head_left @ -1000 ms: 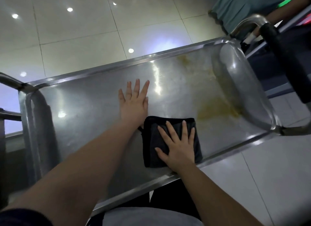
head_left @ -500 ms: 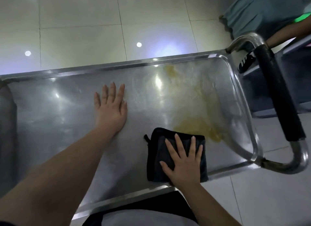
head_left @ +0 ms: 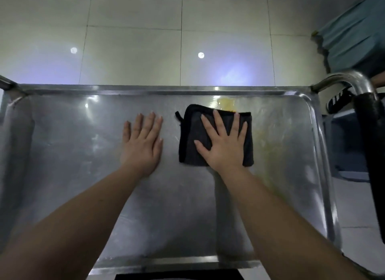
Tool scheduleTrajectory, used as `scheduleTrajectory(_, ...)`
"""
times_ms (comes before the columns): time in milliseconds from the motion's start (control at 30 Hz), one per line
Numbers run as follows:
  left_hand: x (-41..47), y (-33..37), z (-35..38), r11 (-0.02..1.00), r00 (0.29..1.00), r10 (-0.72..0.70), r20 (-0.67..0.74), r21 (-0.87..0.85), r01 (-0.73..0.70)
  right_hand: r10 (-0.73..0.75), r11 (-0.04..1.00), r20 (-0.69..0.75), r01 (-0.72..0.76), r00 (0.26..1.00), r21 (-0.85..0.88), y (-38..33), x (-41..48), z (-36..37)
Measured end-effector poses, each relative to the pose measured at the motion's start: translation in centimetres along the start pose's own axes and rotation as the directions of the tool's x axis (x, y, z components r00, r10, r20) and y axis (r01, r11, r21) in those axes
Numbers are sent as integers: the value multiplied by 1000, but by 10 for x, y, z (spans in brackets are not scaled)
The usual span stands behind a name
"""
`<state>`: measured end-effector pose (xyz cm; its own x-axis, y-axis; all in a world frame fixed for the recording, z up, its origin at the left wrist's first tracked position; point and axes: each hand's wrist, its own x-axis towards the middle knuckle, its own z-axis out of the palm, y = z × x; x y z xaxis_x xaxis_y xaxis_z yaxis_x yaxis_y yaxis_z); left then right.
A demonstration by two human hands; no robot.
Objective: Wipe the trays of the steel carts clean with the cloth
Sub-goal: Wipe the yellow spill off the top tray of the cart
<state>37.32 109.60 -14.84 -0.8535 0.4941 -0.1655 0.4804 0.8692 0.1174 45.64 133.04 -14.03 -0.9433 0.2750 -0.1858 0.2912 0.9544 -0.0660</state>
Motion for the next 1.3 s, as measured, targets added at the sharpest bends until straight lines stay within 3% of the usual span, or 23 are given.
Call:
scheduleTrajectory(233,-1,0,-8,1000,999,-8,47,22,7,13,1000,31,-14,999,18,-3,36,-9)
scheduleTrajectory(667,1,0,-10,1000,997,-24,73,16,23,-149,988,42,146,988,56,7,-145,28)
scheduleTrajectory(800,2,-2,-9,1000,998,-12,64,6,12,-176,983,15,174,984,64,6,-115,19)
scheduleTrajectory(1100,2,-2,-8,1000,999,-5,49,6,5,-53,997,41,55,998,-53,5,43,-14)
scheduleTrajectory(1300,3,-3,-6,1000,999,-4,39,8,4,-53,997,42,56,998,-55,3,58,-16)
